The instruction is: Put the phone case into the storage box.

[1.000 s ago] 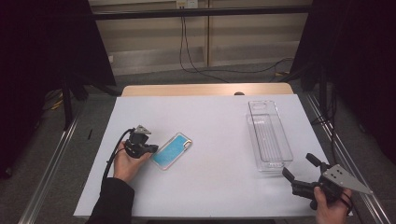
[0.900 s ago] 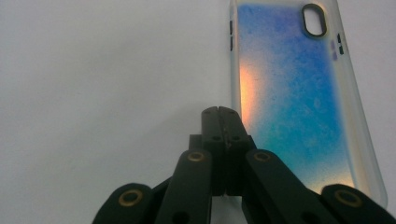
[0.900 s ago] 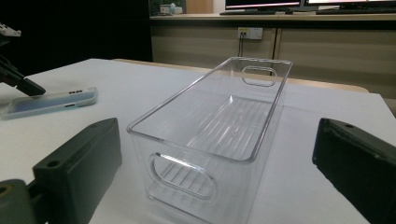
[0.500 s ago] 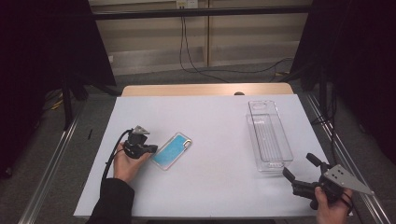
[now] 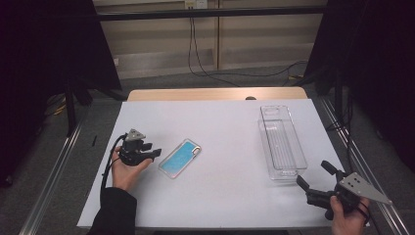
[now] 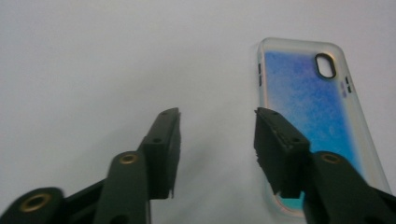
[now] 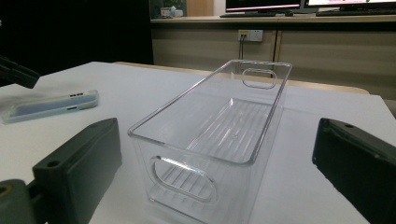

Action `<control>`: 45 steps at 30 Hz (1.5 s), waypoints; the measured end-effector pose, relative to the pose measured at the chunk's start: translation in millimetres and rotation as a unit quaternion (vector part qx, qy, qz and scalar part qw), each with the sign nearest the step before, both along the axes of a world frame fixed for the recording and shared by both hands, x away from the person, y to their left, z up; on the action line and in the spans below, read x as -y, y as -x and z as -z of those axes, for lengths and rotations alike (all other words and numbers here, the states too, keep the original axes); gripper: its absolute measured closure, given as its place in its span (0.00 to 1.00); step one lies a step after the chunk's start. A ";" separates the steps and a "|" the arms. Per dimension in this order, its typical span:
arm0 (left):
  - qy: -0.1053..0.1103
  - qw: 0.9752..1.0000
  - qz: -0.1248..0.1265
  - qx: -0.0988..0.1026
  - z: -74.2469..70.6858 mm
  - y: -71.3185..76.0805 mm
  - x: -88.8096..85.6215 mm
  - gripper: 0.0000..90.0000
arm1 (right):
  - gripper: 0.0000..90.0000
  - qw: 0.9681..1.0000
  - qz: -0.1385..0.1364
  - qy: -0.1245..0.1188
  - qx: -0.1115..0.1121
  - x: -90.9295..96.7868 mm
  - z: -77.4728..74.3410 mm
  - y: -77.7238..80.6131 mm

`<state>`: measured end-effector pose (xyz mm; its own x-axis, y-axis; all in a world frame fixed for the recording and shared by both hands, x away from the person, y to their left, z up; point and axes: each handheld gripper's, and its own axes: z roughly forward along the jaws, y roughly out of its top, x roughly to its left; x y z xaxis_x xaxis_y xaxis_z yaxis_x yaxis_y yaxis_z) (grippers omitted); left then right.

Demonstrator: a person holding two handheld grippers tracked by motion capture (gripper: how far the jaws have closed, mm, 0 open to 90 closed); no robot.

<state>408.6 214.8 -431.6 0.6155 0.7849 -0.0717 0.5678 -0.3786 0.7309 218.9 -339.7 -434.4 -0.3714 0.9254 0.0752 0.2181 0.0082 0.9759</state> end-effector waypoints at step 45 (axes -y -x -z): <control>0.020 0.993 0.116 -0.029 -15.7 15.8 32.9 0.07 | 0.01 1.000 -0.001 -0.003 0.001 -0.4 -0.4 0.3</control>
